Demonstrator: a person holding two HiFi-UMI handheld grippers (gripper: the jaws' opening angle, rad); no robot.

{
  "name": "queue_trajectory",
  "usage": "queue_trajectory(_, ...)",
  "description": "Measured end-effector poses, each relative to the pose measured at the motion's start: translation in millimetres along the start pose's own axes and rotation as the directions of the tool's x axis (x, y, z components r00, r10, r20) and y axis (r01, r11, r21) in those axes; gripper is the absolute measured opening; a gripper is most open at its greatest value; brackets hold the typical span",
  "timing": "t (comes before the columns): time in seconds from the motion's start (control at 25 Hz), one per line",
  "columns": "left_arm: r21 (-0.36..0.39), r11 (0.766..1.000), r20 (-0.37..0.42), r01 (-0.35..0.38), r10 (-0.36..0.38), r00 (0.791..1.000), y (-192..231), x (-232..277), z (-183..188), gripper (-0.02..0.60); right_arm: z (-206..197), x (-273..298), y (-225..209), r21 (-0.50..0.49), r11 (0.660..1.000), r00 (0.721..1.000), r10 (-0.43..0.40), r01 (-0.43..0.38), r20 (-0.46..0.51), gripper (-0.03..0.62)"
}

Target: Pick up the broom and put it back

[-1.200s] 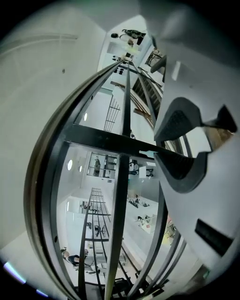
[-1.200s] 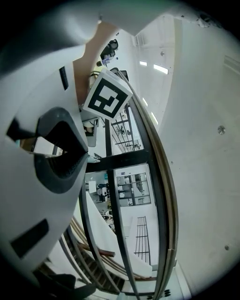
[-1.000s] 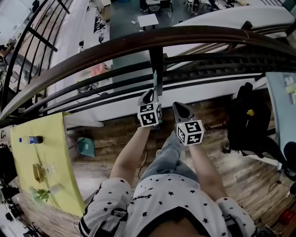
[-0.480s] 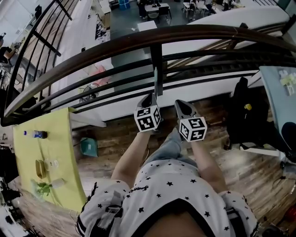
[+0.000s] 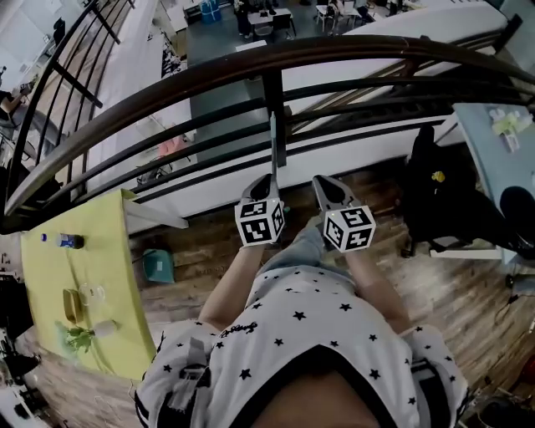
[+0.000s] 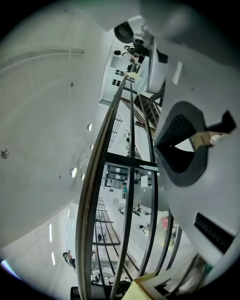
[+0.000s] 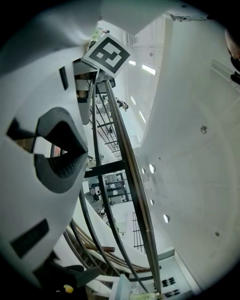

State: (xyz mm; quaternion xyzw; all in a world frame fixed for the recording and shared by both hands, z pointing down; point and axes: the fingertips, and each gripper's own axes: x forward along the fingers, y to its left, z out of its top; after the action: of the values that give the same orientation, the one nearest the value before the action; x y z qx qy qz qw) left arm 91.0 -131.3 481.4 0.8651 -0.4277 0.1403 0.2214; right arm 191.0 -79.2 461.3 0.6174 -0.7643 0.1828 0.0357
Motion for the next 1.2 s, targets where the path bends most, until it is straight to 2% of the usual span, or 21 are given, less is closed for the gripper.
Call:
queue_trajectory(0.56, 0.024, 0.992, -0.030, 0.126, -0.125, 0.992, -18.9, -60.3, -20.3, 0.012, -6.2, -30.9, 41.7, -0.031, 0.999, 0.999, 0.042, -0.042, 0.008, -0.006)
queue_trajectory(1.0, 0.031, 0.988, -0.032, 0.153, -0.152, 0.988, -23.9, -73.6, -20.7, 0.012, -10.0, -38.7, 49.7, -0.019, 0.998, 0.998, 0.062, -0.062, 0.003, -0.006)
queue_trajectory(1.2, 0.043, 0.987, -0.032, 0.155, -0.154, 0.988, -28.4, -69.1, -20.8, 0.012, -12.1, -40.6, 44.1, -0.023, 0.999, 0.999, 0.045, -0.045, -0.009, -0.008)
